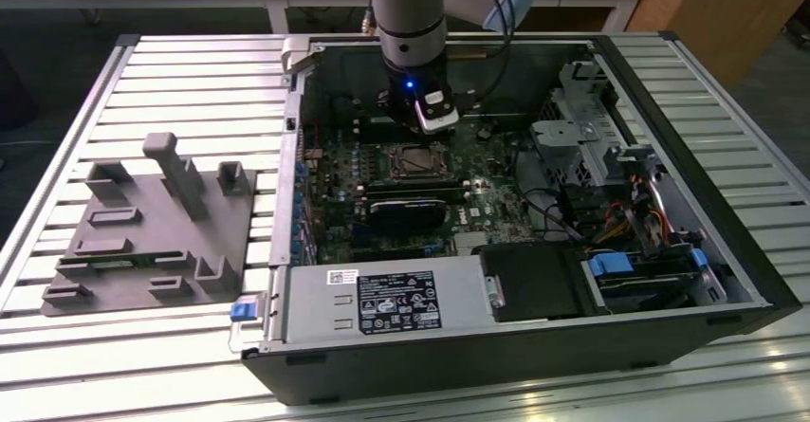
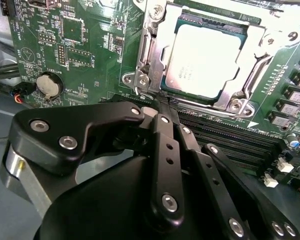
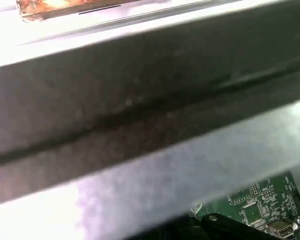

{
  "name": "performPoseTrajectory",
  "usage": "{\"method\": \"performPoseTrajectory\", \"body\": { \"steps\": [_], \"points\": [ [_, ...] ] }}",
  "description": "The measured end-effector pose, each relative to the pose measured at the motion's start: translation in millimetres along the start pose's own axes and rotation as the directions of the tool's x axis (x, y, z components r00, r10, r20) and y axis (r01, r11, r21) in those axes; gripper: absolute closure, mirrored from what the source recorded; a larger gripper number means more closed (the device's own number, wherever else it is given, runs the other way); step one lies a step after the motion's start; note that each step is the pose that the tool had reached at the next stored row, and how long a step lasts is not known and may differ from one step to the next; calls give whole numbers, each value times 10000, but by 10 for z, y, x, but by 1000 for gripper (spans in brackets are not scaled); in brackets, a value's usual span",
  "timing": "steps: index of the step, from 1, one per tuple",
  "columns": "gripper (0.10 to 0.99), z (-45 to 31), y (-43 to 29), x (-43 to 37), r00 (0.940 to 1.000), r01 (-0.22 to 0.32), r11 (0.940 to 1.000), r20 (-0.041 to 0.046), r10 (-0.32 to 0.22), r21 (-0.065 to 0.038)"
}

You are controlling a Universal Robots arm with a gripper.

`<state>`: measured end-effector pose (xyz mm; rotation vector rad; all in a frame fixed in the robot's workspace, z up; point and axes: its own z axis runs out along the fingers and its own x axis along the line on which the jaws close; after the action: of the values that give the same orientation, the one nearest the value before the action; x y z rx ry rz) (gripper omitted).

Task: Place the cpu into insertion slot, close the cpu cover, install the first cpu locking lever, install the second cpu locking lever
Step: 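Install the first cpu locking lever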

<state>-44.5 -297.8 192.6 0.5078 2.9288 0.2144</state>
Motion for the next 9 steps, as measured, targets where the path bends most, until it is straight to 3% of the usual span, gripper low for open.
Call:
{"method": "performPoseTrajectory", "body": {
  "steps": [9],
  "points": [
    [980, -84, 15, -12, 10000, -7, 10000, -13, 7, -40]
  ]
}}
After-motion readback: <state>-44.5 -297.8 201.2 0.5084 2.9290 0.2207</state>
